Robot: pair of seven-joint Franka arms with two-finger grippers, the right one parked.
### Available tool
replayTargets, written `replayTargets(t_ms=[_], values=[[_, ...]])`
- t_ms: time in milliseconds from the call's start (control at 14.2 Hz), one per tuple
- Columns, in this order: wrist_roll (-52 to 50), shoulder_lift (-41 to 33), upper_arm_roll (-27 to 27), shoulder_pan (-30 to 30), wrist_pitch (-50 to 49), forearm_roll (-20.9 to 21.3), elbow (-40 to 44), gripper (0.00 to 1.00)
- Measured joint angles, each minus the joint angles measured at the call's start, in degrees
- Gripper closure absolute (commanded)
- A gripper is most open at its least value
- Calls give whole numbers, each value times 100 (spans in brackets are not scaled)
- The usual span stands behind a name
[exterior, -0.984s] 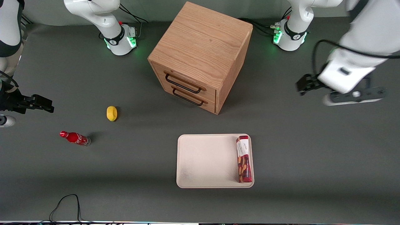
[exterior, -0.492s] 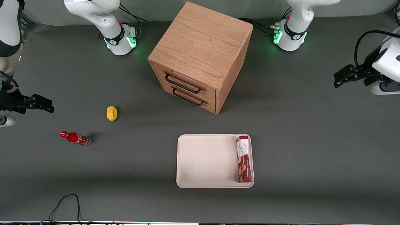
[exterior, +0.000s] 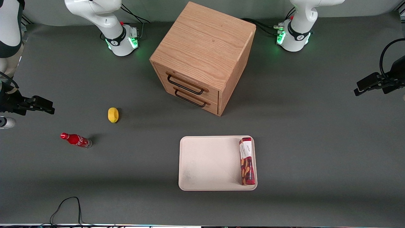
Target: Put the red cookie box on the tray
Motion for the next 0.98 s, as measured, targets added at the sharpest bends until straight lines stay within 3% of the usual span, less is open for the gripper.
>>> replayTargets(t_ms=[984], values=[[-2, 68, -164, 13, -337, -1, 123, 0]])
